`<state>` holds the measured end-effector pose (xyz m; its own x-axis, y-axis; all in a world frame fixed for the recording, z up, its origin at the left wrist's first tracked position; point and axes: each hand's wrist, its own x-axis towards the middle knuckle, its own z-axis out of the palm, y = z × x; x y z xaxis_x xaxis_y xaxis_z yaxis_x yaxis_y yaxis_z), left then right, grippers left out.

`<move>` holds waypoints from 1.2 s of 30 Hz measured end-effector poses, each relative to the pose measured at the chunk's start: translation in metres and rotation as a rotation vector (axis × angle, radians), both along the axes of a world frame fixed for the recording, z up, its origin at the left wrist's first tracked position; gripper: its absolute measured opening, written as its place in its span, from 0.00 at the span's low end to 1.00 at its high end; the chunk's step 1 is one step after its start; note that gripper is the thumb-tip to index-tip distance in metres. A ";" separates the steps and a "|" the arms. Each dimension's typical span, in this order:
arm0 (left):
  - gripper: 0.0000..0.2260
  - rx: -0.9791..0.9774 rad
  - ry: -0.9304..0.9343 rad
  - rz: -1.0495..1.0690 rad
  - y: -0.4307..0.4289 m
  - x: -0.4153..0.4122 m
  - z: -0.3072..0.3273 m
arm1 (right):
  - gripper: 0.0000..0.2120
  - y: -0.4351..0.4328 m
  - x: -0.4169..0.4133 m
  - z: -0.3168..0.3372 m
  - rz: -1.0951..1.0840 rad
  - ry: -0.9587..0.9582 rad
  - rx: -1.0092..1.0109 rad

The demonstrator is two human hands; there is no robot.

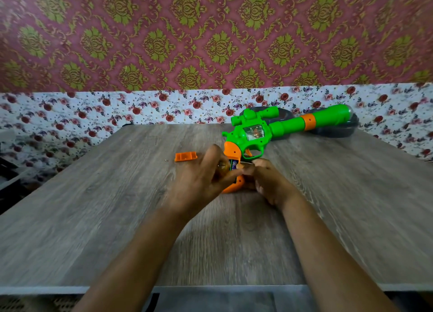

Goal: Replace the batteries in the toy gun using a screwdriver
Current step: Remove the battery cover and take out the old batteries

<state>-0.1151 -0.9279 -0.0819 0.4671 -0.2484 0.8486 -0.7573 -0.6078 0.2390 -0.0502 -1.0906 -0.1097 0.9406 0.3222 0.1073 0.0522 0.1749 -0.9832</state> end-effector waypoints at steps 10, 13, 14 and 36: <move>0.09 0.320 -0.158 -0.071 0.000 -0.015 -0.009 | 0.07 0.002 0.001 -0.003 -0.074 0.019 0.028; 0.09 0.408 -0.186 -0.107 0.010 -0.019 -0.017 | 0.07 0.006 0.006 -0.004 -0.117 0.040 0.002; 0.09 0.446 -0.207 -0.106 0.011 -0.020 -0.019 | 0.07 0.007 0.007 -0.003 -0.130 0.053 0.004; 0.03 -0.238 0.235 0.091 0.001 0.013 0.015 | 0.06 0.007 0.004 -0.001 -0.150 0.105 0.083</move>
